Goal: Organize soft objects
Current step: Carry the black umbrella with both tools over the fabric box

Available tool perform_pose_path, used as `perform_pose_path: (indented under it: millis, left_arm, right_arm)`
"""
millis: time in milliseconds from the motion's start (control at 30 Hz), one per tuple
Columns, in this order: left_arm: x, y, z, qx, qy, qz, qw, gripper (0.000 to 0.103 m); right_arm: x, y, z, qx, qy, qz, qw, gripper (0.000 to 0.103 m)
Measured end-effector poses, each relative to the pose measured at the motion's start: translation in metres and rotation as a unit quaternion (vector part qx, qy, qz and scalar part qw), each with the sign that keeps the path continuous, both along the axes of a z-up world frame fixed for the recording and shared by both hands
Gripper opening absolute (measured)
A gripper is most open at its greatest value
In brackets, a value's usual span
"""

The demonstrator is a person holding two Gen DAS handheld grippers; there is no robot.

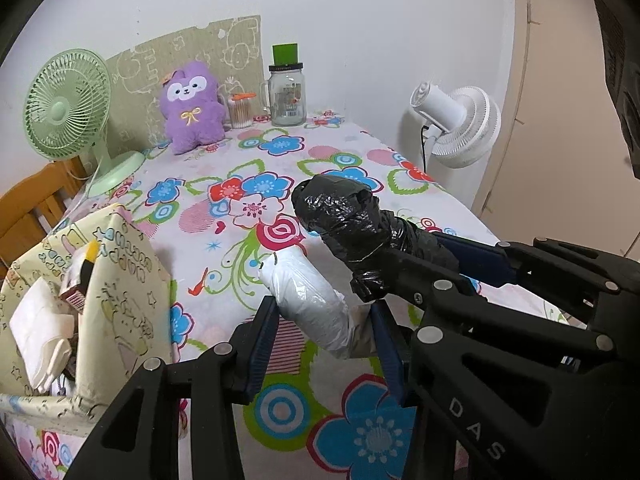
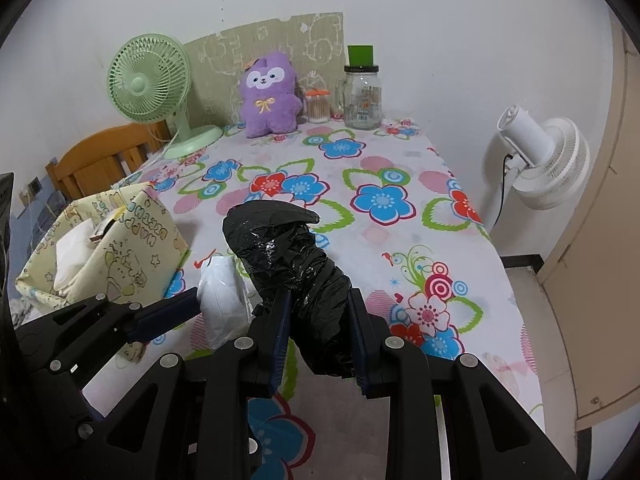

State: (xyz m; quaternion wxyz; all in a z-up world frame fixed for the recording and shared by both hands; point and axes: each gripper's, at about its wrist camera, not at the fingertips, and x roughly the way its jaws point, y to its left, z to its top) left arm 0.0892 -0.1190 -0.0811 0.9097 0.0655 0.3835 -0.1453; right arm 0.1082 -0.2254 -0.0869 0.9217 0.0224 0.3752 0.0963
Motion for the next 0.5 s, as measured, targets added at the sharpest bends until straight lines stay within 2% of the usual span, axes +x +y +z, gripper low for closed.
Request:
perform_pose_path:
  millis: [500]
  left_arm:
    - [-0.029,0.008,0.018,0.0,-0.028,0.002,0.9996,0.048]
  right_arm:
    - [-0.03,0.008,0.021,-0.004,-0.023,-0.008,1.0,0.03]
